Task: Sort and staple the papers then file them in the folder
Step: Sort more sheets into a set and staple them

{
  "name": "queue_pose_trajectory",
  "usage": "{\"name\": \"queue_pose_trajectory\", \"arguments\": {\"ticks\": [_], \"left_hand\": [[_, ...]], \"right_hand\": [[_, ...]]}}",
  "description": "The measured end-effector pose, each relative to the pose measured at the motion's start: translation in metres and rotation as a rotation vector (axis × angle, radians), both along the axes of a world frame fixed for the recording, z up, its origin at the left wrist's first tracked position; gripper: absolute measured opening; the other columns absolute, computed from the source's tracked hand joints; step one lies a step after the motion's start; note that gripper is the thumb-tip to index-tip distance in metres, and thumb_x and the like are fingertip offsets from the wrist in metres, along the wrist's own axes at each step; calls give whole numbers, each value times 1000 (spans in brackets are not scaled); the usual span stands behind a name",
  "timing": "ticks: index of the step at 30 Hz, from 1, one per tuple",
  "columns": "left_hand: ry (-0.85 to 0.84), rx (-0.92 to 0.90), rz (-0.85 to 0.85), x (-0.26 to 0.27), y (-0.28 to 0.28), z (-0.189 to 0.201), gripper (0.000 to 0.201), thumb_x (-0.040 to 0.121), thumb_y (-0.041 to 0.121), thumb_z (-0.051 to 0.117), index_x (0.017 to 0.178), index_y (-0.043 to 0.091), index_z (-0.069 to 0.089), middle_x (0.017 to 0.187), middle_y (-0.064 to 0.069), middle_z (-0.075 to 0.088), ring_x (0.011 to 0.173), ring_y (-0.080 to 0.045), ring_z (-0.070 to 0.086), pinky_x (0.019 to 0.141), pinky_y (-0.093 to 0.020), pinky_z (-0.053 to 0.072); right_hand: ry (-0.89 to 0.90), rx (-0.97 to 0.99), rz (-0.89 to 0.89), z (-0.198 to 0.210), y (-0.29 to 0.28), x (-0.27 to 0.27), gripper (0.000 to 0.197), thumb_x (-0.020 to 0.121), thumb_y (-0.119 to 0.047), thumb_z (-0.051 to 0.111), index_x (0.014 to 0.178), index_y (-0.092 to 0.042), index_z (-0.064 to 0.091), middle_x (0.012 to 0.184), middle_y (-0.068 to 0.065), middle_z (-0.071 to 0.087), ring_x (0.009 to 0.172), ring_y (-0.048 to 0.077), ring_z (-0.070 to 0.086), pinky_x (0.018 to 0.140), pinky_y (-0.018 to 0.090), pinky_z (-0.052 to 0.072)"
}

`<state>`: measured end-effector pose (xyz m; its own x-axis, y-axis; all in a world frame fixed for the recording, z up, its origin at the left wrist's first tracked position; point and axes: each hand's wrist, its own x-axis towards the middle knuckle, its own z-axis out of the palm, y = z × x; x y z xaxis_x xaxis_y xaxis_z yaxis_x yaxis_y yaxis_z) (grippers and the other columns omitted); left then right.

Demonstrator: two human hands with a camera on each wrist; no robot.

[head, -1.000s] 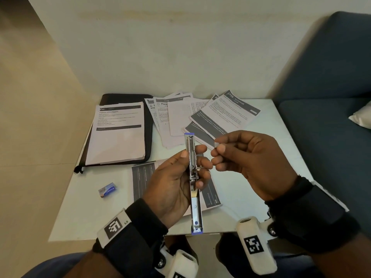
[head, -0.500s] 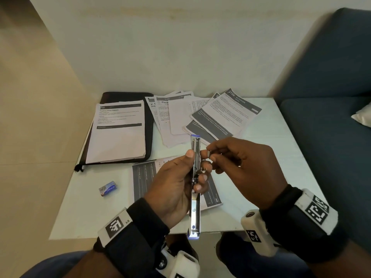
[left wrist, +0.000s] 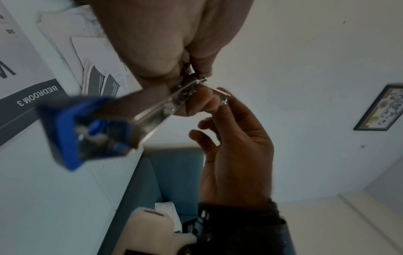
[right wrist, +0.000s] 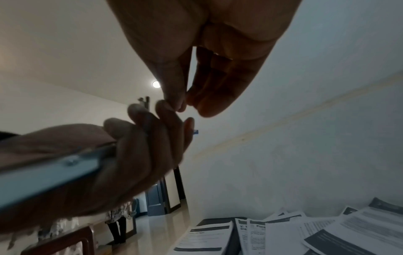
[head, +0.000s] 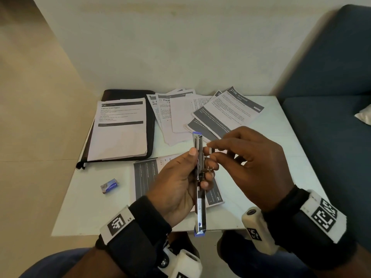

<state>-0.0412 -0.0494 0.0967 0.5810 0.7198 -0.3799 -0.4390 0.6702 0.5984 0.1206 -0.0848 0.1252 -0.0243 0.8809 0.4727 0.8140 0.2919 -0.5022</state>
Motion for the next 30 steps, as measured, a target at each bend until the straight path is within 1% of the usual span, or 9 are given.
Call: {"name": "queue_pose_trajectory", "arguments": {"ticks": [2, 5, 7, 10, 14, 19, 24, 27, 30], "left_hand": [[20, 26, -9, 1, -2, -1, 34, 104, 31, 39, 114, 5, 58, 82, -8, 59, 64, -15, 54, 53, -24, 45], [18, 44, -11, 3, -5, -1, 30, 104, 28, 37, 111, 6, 57, 78, -7, 55, 63, -16, 53, 51, -24, 42], [21, 52, -7, 4, -6, -3, 31, 104, 24, 37, 115, 3, 57, 78, -9, 54, 62, -16, 52, 51, -25, 42], [43, 56, -2, 5, -7, -7, 38, 105, 23, 35, 125, -4, 54, 83, -11, 54, 66, -17, 51, 54, -26, 45], [68, 81, -10, 5, -8, -10, 35, 106, 24, 35, 111, 0, 61, 80, -8, 57, 64, -15, 57, 56, -26, 48], [115, 74, 1, 5, -10, -16, 37, 103, 24, 38, 96, 7, 70, 78, -10, 58, 65, -19, 52, 63, -30, 51], [144, 34, 9, 7, -11, -21, 34, 103, 24, 39, 102, 5, 66, 77, -10, 60, 66, -20, 56, 78, -40, 49], [148, 18, 12, 8, -12, -22, 33, 104, 23, 38, 103, 4, 66, 75, -8, 61, 65, -19, 57, 81, -43, 48], [153, 5, 16, 9, -13, -20, 34, 104, 24, 38, 101, 7, 67, 73, -6, 62, 64, -16, 61, 87, -45, 49]], "right_hand": [[29, -21, 13, 2, -2, -4, 16, 84, -18, 75, 100, -18, 77, 88, -5, 64, 68, 4, 54, 60, 18, 50], [-29, -90, 16, -2, -3, -8, 18, 82, -18, 78, 99, -22, 78, 84, -8, 62, 62, -2, 46, 59, 11, 41], [-68, -120, 1, -5, -3, -8, 17, 81, -18, 78, 98, -22, 78, 82, -7, 63, 62, 0, 45, 59, 15, 40], [-91, -119, -7, -8, -3, -7, 15, 79, -18, 78, 94, -19, 79, 78, -2, 64, 61, 10, 55, 57, 18, 41], [-160, -116, -12, -6, -6, -10, 16, 82, -26, 66, 89, -20, 79, 78, -4, 63, 60, 17, 60, 51, 26, 50], [-281, -181, -20, -6, -7, -14, 20, 86, -31, 57, 84, -24, 76, 79, -4, 61, 60, 22, 59, 47, 36, 52], [-320, -249, -6, -6, -8, -13, 19, 86, -32, 58, 84, -24, 75, 80, -3, 60, 60, 23, 58, 49, 35, 52], [-350, -260, 6, -7, -8, -13, 9, 83, -28, 68, 82, -22, 75, 79, -1, 60, 58, 24, 58, 48, 35, 52], [-351, -269, 0, -8, -7, -14, 18, 85, -31, 59, 85, -22, 75, 81, -1, 60, 59, 24, 58, 49, 37, 53]]}}
